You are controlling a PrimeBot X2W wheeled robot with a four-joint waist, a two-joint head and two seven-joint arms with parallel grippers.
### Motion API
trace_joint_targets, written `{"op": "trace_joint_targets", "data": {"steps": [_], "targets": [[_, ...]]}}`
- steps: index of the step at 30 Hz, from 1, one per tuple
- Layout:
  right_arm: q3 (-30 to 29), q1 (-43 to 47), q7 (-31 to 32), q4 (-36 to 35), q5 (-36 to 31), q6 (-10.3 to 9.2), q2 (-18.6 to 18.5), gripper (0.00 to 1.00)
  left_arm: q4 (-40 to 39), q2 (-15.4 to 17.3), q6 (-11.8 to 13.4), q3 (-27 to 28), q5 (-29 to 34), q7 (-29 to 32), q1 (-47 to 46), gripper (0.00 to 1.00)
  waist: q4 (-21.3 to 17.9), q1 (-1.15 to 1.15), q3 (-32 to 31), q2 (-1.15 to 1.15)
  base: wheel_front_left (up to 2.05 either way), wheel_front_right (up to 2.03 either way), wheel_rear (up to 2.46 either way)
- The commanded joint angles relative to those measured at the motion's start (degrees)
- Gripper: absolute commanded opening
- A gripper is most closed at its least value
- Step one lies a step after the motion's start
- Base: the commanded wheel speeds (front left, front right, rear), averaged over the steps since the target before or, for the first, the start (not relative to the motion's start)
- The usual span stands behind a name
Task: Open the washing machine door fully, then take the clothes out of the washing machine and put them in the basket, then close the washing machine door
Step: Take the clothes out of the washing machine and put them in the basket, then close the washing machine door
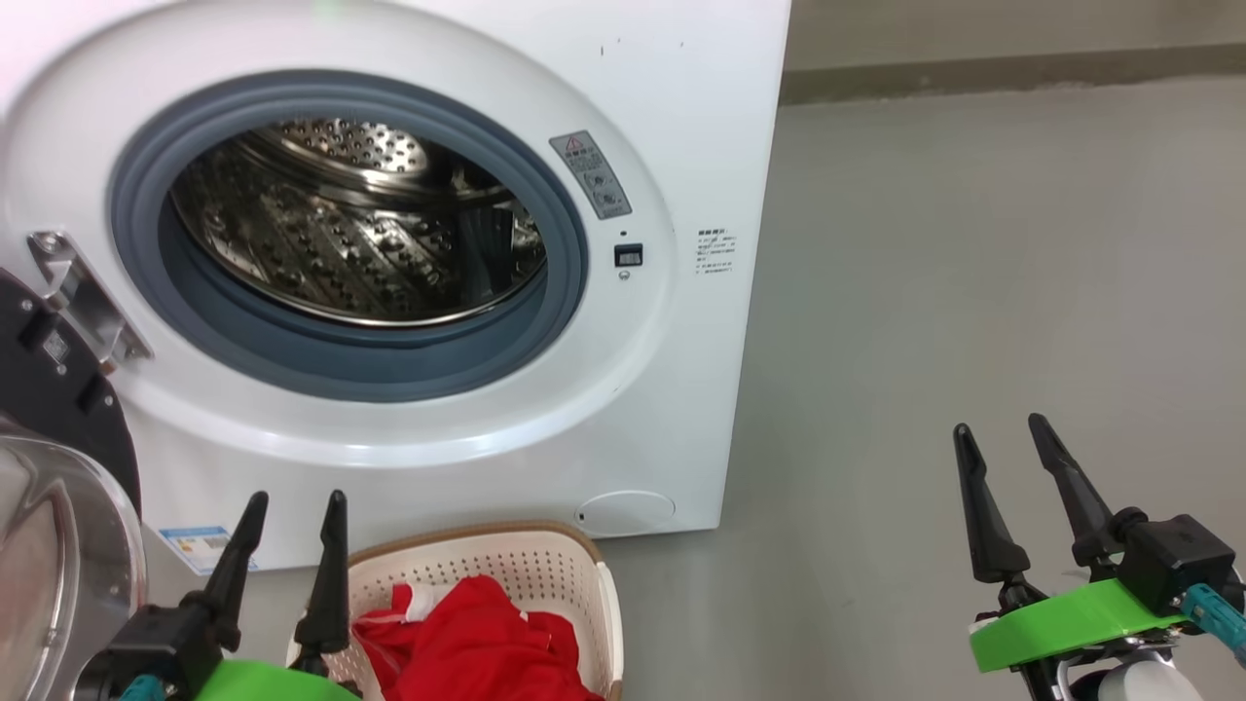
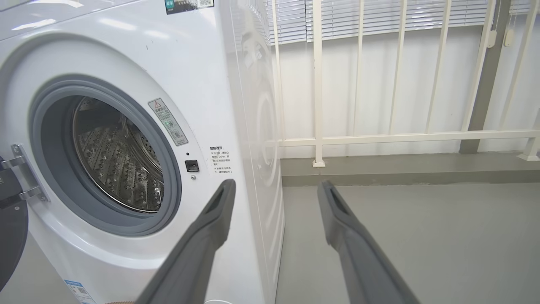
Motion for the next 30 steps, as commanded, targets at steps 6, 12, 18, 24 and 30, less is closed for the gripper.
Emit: {"op": "trace_joint_targets", "data": {"steps": [6,12,18,24,30], "targets": [[0.45,0.06,-0.37,-1.92,-1.38,0.36,-0.23,1.00,-6.29,1.98,-0.32,2.91,2.50,-0.69,0.90,1.00,-0.67,0.00,-1.85,0.00,0.00,0.00,0.00],[0.36,0.56,-0.37,-2.11,-1.41,0.36,-0.23,1.00,-7.11,1.53,-0.33,3.82,2.75,-0.69,1.94,1.00,-1.08,0.00,-2.30,0.00,0.00,0.00,0.00],[0.47,0.79,-0.37,-2.24,-1.37,0.36,-0.22,1.00,-6.69,1.41,-0.33,4.09,2.29,-0.69,2.14,1.00,-1.29,0.00,-2.20,0.00,0.00,0.00,0.00],[0.55,0.83,-0.37,-2.26,-1.71,0.36,-0.22,1.00,-5.99,1.45,-0.33,3.72,1.91,-0.69,1.92,1.00,-1.16,0.00,-2.00,0.00,0.00,0.00,0.00],[0.37,0.92,-0.37,-2.25,-1.84,0.36,-0.22,1.00,-5.38,1.70,-0.33,3.69,1.73,-0.69,1.84,1.00,-1.01,0.00,-1.93,0.00,0.00,0.00,0.00]]}}
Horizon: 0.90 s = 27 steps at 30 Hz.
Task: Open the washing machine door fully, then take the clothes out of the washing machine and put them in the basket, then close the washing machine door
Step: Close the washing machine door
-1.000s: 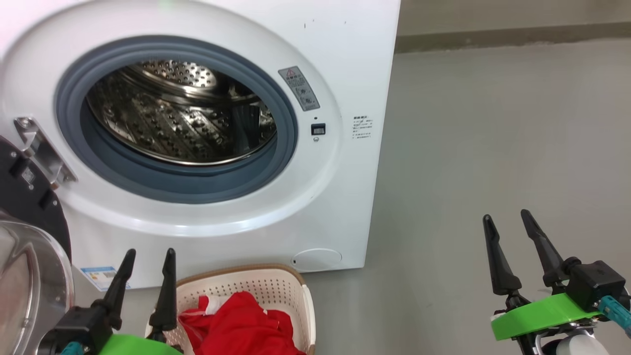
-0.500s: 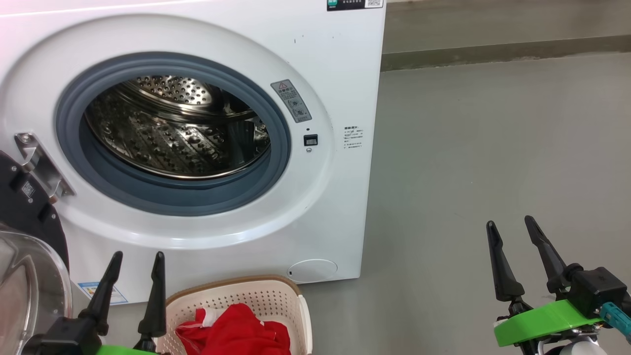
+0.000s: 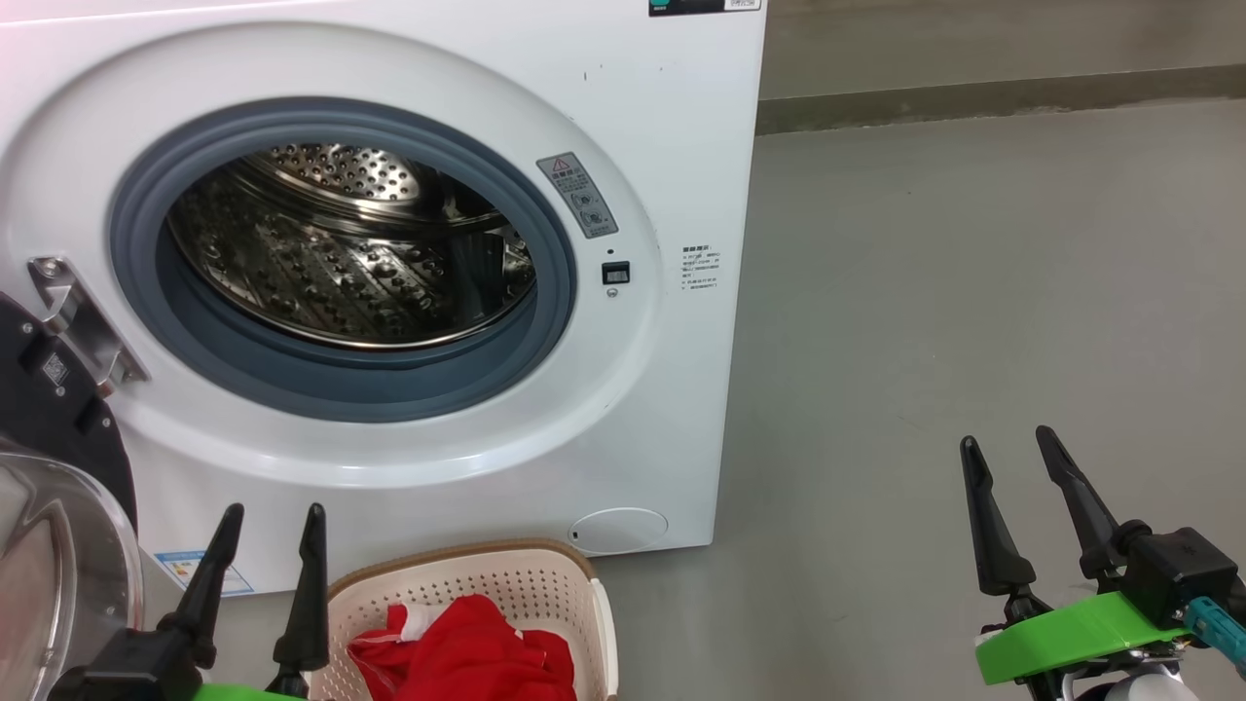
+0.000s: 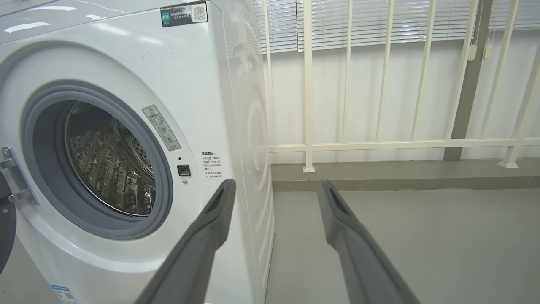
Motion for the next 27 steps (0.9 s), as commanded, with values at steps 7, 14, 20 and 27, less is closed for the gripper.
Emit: {"op": "trace_joint_targets", "data": {"steps": [7,14,20,27], "targets": [[1.50,-0.32,-0.37,-1.66,-0.25,0.36,-0.29,1.00,-0.71,0.94,-0.32,2.33,0.13,-0.69,-1.38,1.00,0.09,0.00,-0.04,0.00,-0.20,0.20,0.00],[1.70,-0.40,-0.37,-1.46,0.00,0.36,-0.29,1.00,-0.65,0.83,-0.32,2.59,0.52,-0.69,-1.51,1.00,-0.01,0.00,0.06,0.00,-1.06,1.06,0.00],[1.76,-0.57,-0.37,-1.23,0.13,0.36,-0.29,1.00,-0.70,1.06,-0.32,1.50,-0.17,-0.69,-1.65,1.00,-0.14,0.00,0.20,0.00,-1.83,1.83,0.00],[1.71,-0.73,-0.37,-1.29,0.30,0.36,-0.29,1.00,-1.17,2.34,-0.32,-0.07,-1.92,-0.69,-1.59,1.00,-0.13,0.00,0.50,0.00,-1.55,1.55,0.00]]}}
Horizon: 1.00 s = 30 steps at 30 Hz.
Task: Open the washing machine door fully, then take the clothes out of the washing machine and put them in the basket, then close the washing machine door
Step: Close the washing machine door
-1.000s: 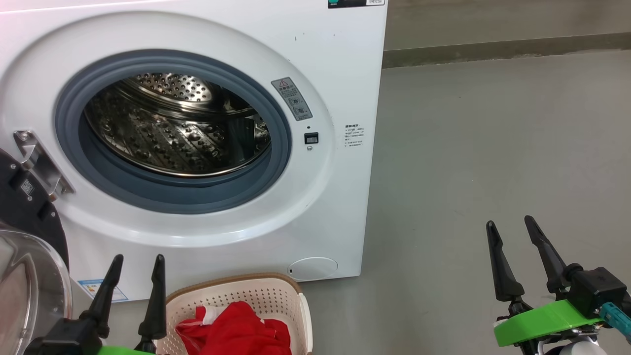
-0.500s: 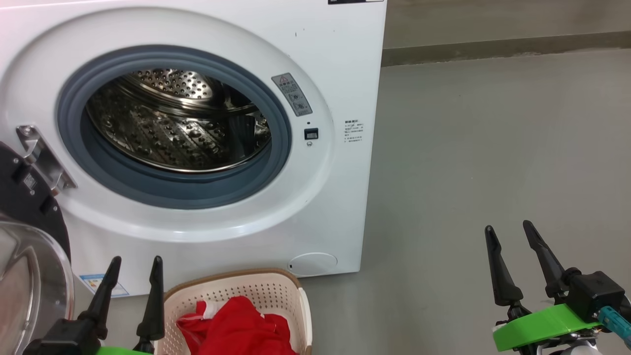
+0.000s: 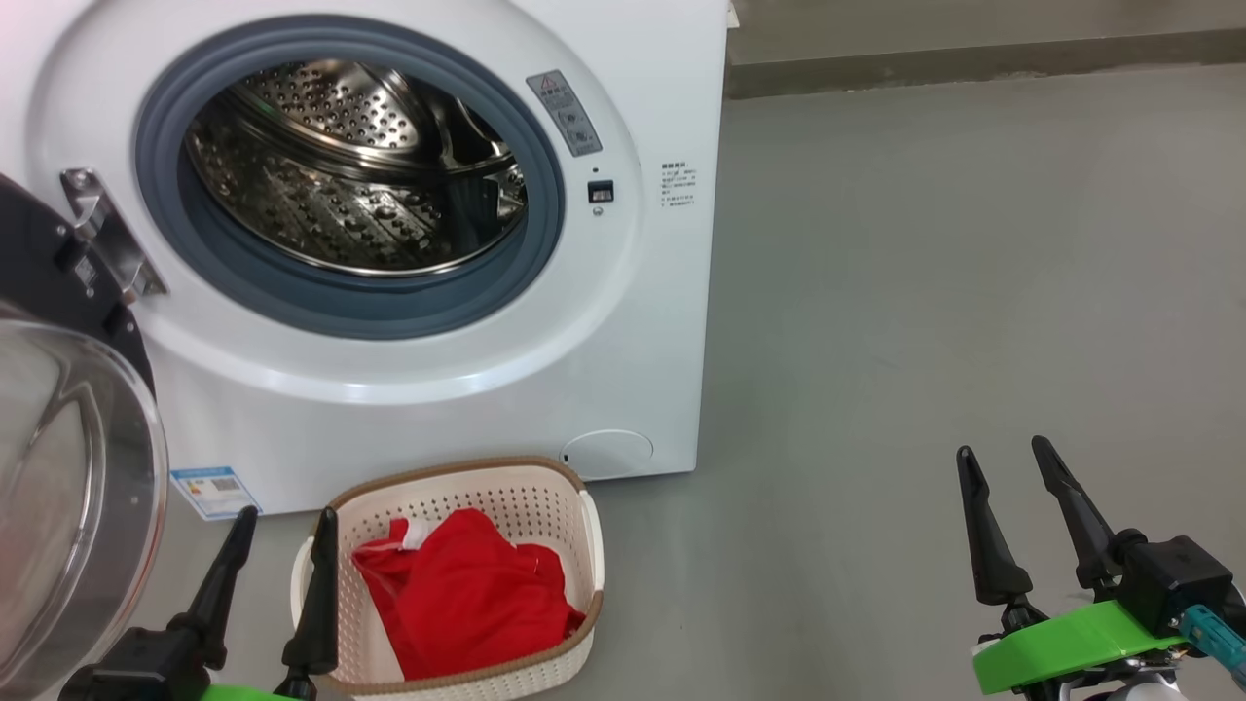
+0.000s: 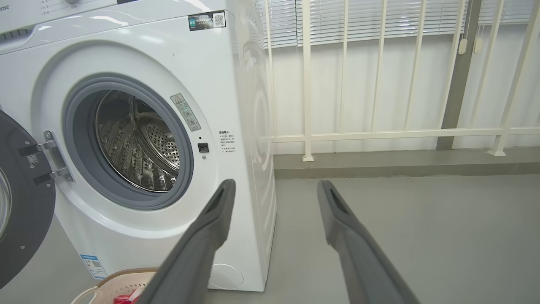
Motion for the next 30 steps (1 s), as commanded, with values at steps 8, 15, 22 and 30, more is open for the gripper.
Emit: {"op": "trace_joint_targets", "data": {"steps": [8,15,22,30], "targets": [[1.57,-1.47,-0.37,-1.39,0.27,0.36,-0.46,1.00,-1.32,0.82,-0.32,2.66,0.30,-0.69,-1.59,1.00,0.11,0.00,0.01,0.00,-0.53,0.53,0.00],[1.77,-1.37,-0.37,-1.43,0.40,0.36,-0.45,1.00,-1.26,0.50,-0.32,3.22,0.77,-0.69,-1.42,1.00,0.11,0.00,-0.06,0.00,0.00,0.00,0.00],[1.95,-1.22,-0.37,-1.49,0.44,0.36,-0.45,1.00,-0.80,-0.13,-0.07,4.32,2.03,-0.69,-1.72,1.00,0.80,0.00,0.02,0.00,0.00,0.00,0.00],[3.30,-1.09,-0.37,-1.47,0.53,0.36,-0.45,1.00,-0.77,-0.93,0.06,5.14,3.17,-0.69,-2.21,1.00,3.98,0.00,0.12,0.00,0.00,0.00,0.00]]}}
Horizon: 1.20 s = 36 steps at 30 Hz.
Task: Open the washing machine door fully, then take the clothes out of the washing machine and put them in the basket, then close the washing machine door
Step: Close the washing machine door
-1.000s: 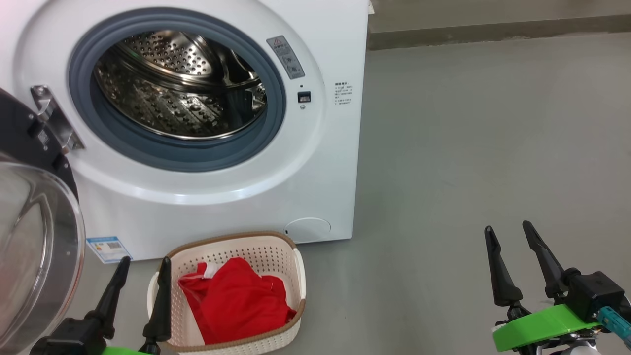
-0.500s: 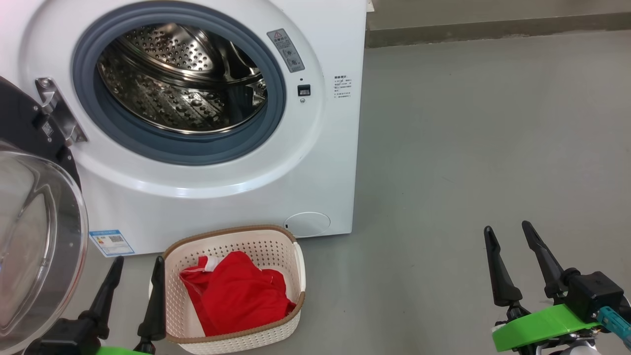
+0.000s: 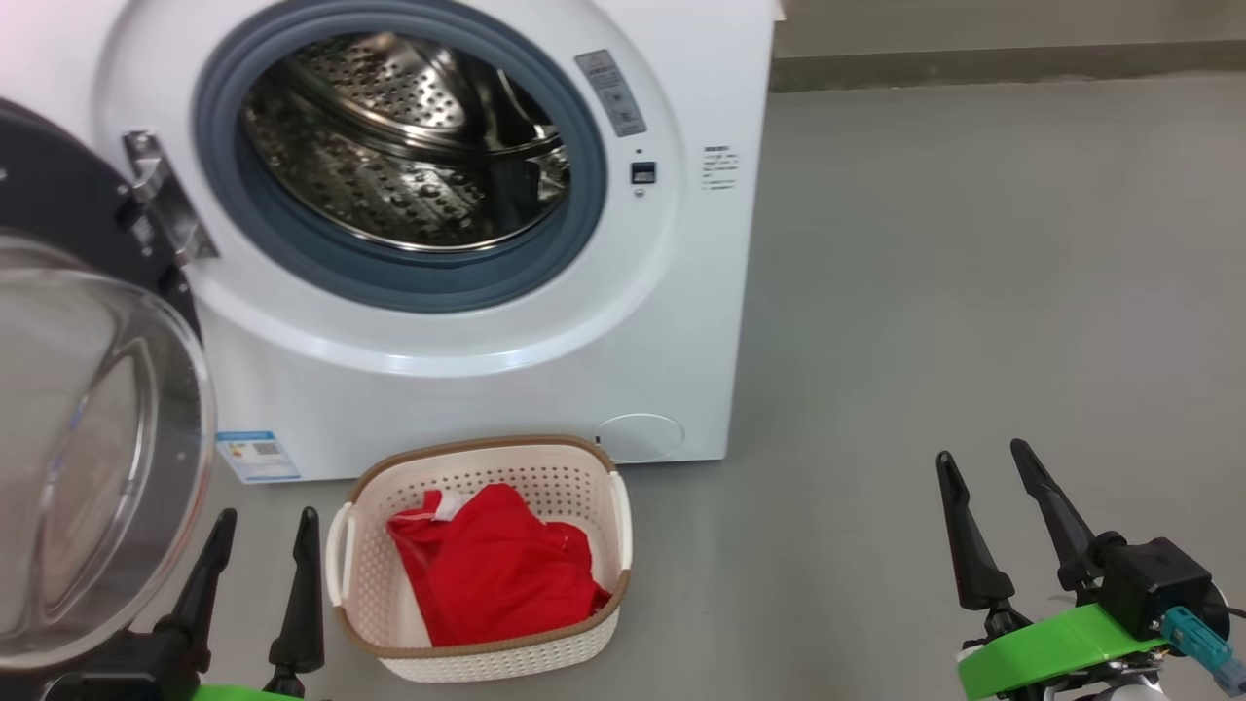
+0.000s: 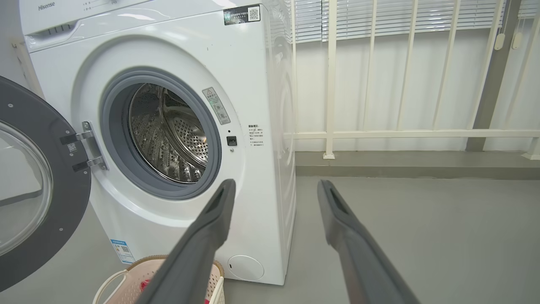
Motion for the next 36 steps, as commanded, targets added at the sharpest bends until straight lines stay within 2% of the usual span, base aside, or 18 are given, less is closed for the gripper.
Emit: {"op": "trace_joint_targets", "data": {"steps": [1,29,36], "targets": [[1.72,-1.10,-0.37,-1.46,0.53,0.37,-0.47,1.00,-1.43,0.81,0.06,2.24,0.56,-0.69,-2.21,1.00,1.27,0.00,0.07,0.00,0.00,0.00,0.00],[5.43,-3.19,-0.37,-2.17,1.50,0.37,-0.47,1.00,-4.42,-0.85,0.56,3.36,2.67,-0.69,-1.76,1.00,22.06,0.00,0.78,0.00,0.00,0.00,0.00],[6.17,-3.53,-0.37,-2.23,1.98,0.37,-0.47,1.00,-4.33,-1.09,0.67,3.12,3.13,-0.69,-2.01,1.00,26.22,0.00,0.88,0.00,0.00,0.00,0.00]]}}
